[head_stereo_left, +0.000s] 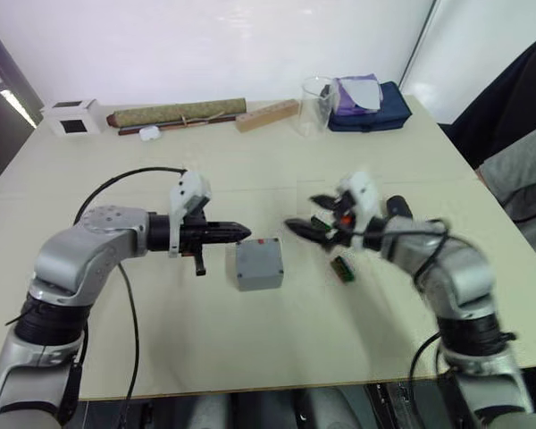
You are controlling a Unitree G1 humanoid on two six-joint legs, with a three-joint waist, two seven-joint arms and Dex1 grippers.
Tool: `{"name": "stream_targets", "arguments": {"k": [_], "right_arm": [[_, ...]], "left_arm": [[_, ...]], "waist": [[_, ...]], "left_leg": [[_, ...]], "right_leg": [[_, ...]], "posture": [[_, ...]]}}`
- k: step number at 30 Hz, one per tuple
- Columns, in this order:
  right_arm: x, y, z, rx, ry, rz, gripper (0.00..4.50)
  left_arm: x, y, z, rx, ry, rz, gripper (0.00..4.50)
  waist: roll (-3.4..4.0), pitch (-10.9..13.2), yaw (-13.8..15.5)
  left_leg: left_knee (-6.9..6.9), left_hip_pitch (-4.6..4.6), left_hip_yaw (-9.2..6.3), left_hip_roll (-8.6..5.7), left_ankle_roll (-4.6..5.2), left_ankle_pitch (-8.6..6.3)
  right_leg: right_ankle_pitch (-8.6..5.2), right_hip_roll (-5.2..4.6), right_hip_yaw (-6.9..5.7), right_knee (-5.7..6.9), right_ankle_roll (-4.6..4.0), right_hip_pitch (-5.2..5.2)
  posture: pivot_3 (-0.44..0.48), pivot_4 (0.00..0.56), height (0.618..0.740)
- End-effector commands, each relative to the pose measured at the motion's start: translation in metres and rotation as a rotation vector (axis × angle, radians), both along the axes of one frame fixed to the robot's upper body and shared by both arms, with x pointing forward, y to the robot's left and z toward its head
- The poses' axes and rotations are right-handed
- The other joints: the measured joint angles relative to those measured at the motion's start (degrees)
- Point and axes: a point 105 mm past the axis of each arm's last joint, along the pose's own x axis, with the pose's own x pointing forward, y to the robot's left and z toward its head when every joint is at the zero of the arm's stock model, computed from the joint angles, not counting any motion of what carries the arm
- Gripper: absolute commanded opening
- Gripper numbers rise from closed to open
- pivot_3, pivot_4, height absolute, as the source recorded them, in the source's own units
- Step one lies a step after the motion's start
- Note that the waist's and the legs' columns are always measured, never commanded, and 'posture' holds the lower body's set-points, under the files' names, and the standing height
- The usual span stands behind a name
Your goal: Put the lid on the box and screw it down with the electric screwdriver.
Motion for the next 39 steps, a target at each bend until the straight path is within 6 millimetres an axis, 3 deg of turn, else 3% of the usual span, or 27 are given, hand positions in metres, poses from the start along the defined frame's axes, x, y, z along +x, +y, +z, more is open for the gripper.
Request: {"name": "stream_targets", "arguments": {"k": [1, 4, 6, 9, 12, 16, 18, 24, 31, 39], "right_arm": [[-0.005, -0.035, 0.023, -0.021, 0.104, -0.115, 4.46], [-0.005, -0.065, 0.034, -0.054, 0.234, -0.241, 4.46], [-0.008, -0.088, 0.03, -0.108, 0.357, -0.336, 4.46], [-0.018, -0.103, 0.015, -0.162, 0.533, -0.35, 4.46], [-0.023, -0.109, 0.006, -0.186, 0.63, -0.336, 4.46], [-0.016, -0.112, -0.007, -0.201, 0.705, -0.314, 4.46], [-0.01, -0.12, -0.02, -0.314, 0.7, -0.286, 4.46], [-0.001, -0.131, -0.036, -0.391, 0.764, -0.277, 4.46], [0.011, -0.129, -0.056, -0.357, 0.875, -0.298, 4.46], [0.004, -0.133, -0.075, -0.497, 0.974, -0.229, 2.3]], "left_arm": [[-0.013, -0.013, 0.006, 0.039, -0.072, -0.146, 0.0], [-0.021, -0.017, 0.005, 0.065, -0.102, -0.238, 0.0], [-0.025, -0.02, 0.003, 0.085, -0.126, -0.281, 0.0], [-0.027, -0.024, 0.001, 0.091, -0.148, -0.308, 0.0], [-0.028, -0.026, -0.001, 0.09, -0.158, -0.318, 0.0], [-0.033, -0.029, -0.008, 0.105, -0.17, -0.328, 0.0], [-0.037, -0.03, -0.011, 0.109, -0.171, -0.325, 0.0], [-0.044, -0.031, -0.018, 0.122, -0.167, -0.304, 0.0], [-0.047, -0.036, -0.021, 0.1, -0.156, -0.277, 0.0], [-0.051, -0.038, -0.025, 0.078, -0.139, -0.224, 0.0]], "waist": [[0.0, 0.0, 0.2], [0.01, 0.0, -0.5], [0.08, 0.0, -0.7], [0.08, 0.0, -0.9], [0.09, 0.0, -1.2], [0.09, 0.1, -1.5], [0.09, 0.1, -1.4], [0.11, 0.1, -1.1], [0.11, 0.1, -1.4], [0.04, 0.0, -1.1]], "left_leg": [[-0.01, 0.01, 0.02, 0.01, 0.0, 0.0], [-0.08, 0.06, 0.08, 0.13, 0.01, -0.01], [-0.12, 0.05, 0.04, 0.15, 0.01, 0.0], [-0.12, 0.02, 0.08, 0.14, 0.01, 0.0], [-0.09, -0.03, 0.15, 0.12, 0.02, -0.01], [-0.09, -0.01, 0.24, 0.11, 0.02, -0.01], [-0.1, -0.01, 0.22, 0.13, 0.03, -0.01], [-0.08, -0.05, 0.2, 0.11, 0.02, -0.01], [-0.06, 0.01, 0.18, 0.12, 0.02, -0.01], [0.0, 0.03, 0.11, 0.09, 0.02, 0.0]], "right_leg": [[0.0, 0.0, 0.0, -0.02, 0.0, 0.01], [-0.01, 0.14, 0.05, -0.03, -0.02, -0.02], [-0.01, 0.18, 0.04, 0.0, -0.03, -0.05], [-0.02, 0.15, 0.05, -0.09, -0.03, -0.05], [-0.01, 0.12, 0.1, -0.2, -0.01, -0.05], [0.0, 0.12, 0.17, -0.23, 0.01, -0.07], [0.0, 0.14, 0.16, -0.2, 0.01, -0.09], [-0.01, 0.11, 0.15, -0.21, 0.02, -0.1], [0.0, 0.14, 0.14, -0.12, 0.01, -0.09], [0.0, 0.1, 0.08, -0.07, 0.01, 0.0]], "posture": [[0.0, 0.15, 0.74], [0.0, 0.15, 0.74], [0.0, 0.15, 0.74], [0.0, 0.15, 0.74], [0.0, 0.15, 0.74], [0.0, 0.15, 0.74], [0.0, 0.15, 0.74], [0.0, 0.15, 0.74], [0.0, 0.15, 0.74], [0.0, 0.15, 0.74]]}}
